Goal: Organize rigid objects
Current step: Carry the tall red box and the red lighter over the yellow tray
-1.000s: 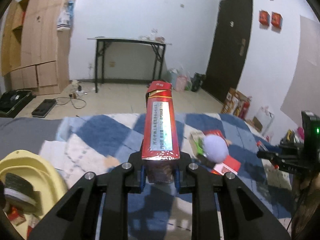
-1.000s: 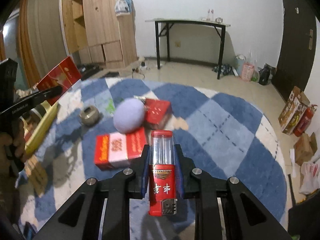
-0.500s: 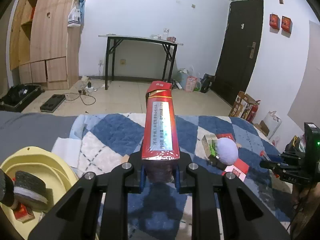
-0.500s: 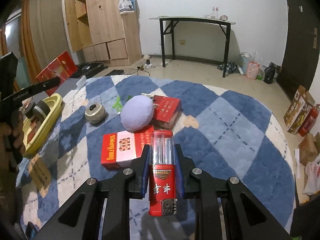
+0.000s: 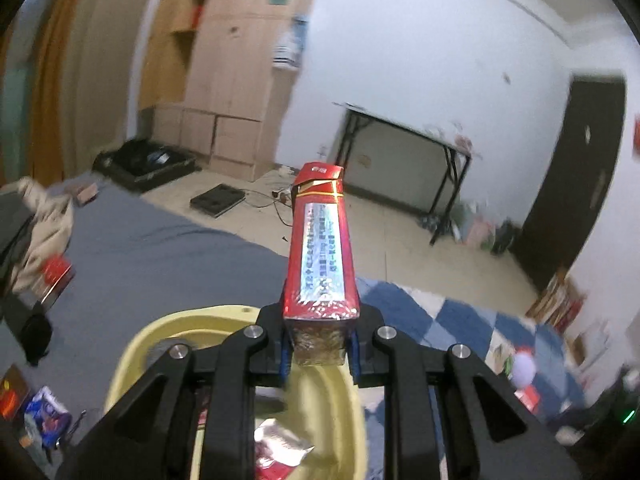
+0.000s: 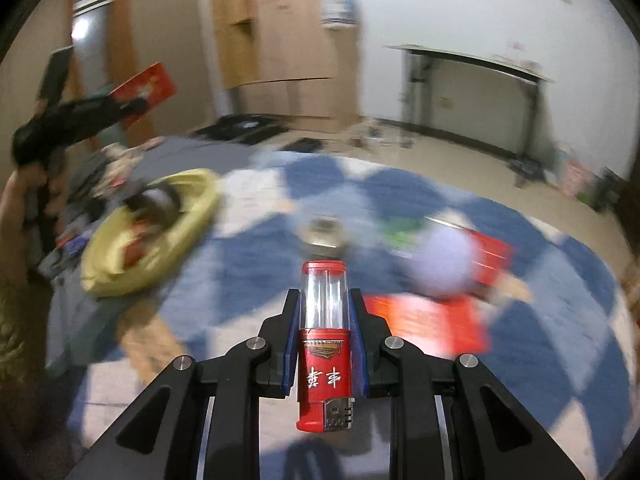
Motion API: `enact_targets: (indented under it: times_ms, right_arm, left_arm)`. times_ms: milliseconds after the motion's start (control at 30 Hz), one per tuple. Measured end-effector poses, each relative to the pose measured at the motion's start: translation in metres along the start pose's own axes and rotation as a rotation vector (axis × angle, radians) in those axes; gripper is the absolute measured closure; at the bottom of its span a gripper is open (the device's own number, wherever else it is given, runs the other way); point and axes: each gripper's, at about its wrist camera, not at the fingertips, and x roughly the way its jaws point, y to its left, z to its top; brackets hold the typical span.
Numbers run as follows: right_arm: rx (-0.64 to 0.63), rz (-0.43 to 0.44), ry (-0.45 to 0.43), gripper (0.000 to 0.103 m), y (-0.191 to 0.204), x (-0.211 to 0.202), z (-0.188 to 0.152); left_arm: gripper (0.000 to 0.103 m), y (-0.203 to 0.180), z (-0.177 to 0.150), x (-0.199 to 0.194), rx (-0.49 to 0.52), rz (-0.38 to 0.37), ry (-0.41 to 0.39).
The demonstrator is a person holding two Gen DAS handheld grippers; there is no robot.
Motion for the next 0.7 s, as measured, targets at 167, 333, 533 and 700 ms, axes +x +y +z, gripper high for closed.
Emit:
enact_targets:
  times_ms: [167, 333, 533, 700]
  right_arm:
    - [-0.203, 0.216, 0.101, 0.081, 0.087, 0.048, 0.021]
    - [-0.383, 0.337, 0.129, 0.081, 0.156, 0.085, 0.049]
    - [-0.465, 0.372, 0.139, 0.081, 0.203, 0.146, 0.077]
    - [-0.535, 0.334, 0.191, 0.081, 0.231, 0.184, 0.076]
  left_arm:
    - [0.080, 0.032, 0.001, -0.008, 0.028, 0.093, 0.062]
    - [0.080, 0.067, -0.014, 0.032, -0.052, 0.164, 0.205]
    - [0.080, 0.078, -0.043, 0.076, -0.029, 0.245, 0.384]
    - [0.080, 0.078, -0.045, 0.083, -0.027, 0.206, 0.397]
